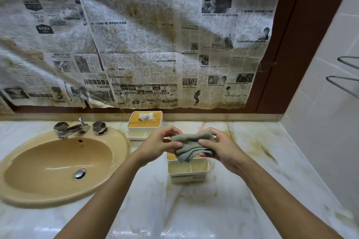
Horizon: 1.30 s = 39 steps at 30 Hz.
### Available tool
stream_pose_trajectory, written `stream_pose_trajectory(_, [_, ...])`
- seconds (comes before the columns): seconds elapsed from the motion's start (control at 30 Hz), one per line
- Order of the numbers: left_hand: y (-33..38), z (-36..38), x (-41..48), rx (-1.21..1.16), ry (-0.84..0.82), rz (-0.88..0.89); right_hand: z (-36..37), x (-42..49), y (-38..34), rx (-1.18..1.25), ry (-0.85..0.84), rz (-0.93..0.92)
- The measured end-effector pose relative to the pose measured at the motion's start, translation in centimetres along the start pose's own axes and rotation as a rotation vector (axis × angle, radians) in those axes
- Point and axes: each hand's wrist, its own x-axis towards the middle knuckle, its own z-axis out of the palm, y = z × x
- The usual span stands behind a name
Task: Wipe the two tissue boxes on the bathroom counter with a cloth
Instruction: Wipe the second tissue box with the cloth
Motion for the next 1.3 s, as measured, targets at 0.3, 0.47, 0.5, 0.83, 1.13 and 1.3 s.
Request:
stream_pose_trajectory(0.3, [-6.6,-2.3,-0.3,0.086,0.084,-0.290,0.6,1.8,4.5,-0.791,-0.024,-0.172])
stream_pose_trajectory(0.47, [-8.5,-2.6,1.5,0.170,0.223,-0.285,2.0,3.3,6.6,-1.014,-0.018,-0.212])
stream_pose_trajectory(0.5, [-8.8,-2.6,2.0,0.200,0.234,-0.273,2.4,3.6,7.1,-1.021,-0.009,-0.221])
stream_pose_trajectory(0.83, [-11.6,-2.4,3.5,0.351,0.239,-0.250,5.4,3.6,12.7,-1.064,-0.011,-0.267])
stream_pose_trajectory(1.13, [-12.2,-2.4,2.6,0.322,0.253,-0.183,5.4,4.2,12.7,-0.860,0.299,-0.254])
stream_pose_trajectory(1.3, [-12.1,-2.5,2.5,0.287,0.245,-0.180,6.3,4.8,13.8,-0.844,0.290,-0.183])
